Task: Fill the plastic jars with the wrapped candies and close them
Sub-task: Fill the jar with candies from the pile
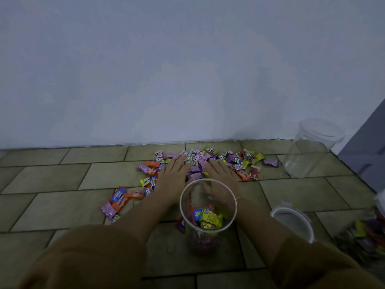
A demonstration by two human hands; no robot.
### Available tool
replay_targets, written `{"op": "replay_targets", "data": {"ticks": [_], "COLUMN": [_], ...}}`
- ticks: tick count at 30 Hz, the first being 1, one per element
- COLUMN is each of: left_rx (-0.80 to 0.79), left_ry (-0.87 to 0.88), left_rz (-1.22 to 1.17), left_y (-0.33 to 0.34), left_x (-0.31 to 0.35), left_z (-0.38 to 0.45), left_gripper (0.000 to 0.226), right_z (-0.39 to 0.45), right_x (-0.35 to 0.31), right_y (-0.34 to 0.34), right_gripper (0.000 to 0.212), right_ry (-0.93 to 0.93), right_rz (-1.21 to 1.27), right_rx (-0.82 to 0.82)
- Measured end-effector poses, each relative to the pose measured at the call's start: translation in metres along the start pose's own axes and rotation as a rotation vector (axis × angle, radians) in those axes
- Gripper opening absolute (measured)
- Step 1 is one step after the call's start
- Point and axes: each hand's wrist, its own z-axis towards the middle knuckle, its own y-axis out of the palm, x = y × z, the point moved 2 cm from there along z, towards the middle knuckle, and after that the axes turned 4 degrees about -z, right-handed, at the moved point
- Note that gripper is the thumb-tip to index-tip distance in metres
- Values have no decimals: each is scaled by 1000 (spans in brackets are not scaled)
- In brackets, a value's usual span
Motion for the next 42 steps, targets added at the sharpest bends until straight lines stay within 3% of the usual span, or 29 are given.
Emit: {"op": "replay_targets", "data": {"ticks": [3,8,10,12,15,18,21,23,24,29,35,38,42], "left_rx": [0,-20,0,64,168,219,210,211,226,415,628,663,668], "left_ry": [22,80,92,109,135,80,40,23,7,-133,-359,-418,-417], "left_rz": [32,59,47,4,-73,-196,-274,-351,-388,-606,-1092,-1492,-1844], "left_y": [5,14,15,14,13,7,3,0,-2,-12,-51,-74,-101], "left_x": [-2,-8,-9,-8,-5,0,1,2,2,5,17,26,38], "left_z": [9,16,16,12,6,-2,-11,-18,-21,-38,-45,-50,-58], "left_gripper": [60,58,68,75,66,37,33,32,30,20,26,18,17], "right_z": [5,13,14,10,3,-2,-12,-18,-19,-35,-50,-56,-64], "right_x": [4,14,16,13,12,13,12,13,15,22,21,17,5], "right_y": [3,9,10,7,10,11,7,5,4,-16,-55,-74,-99], "right_gripper": [126,103,93,85,67,44,14,7,13,17,18,14,17], "right_ry": [23,-51,-54,-45,-43,9,35,37,61,307,647,655,584], "right_rz": [-20,-122,-93,-47,-66,46,163,271,335,684,1405,1755,1913], "right_rx": [-49,-121,-110,-5,286,340,444,455,436,385,333,311,240]}}
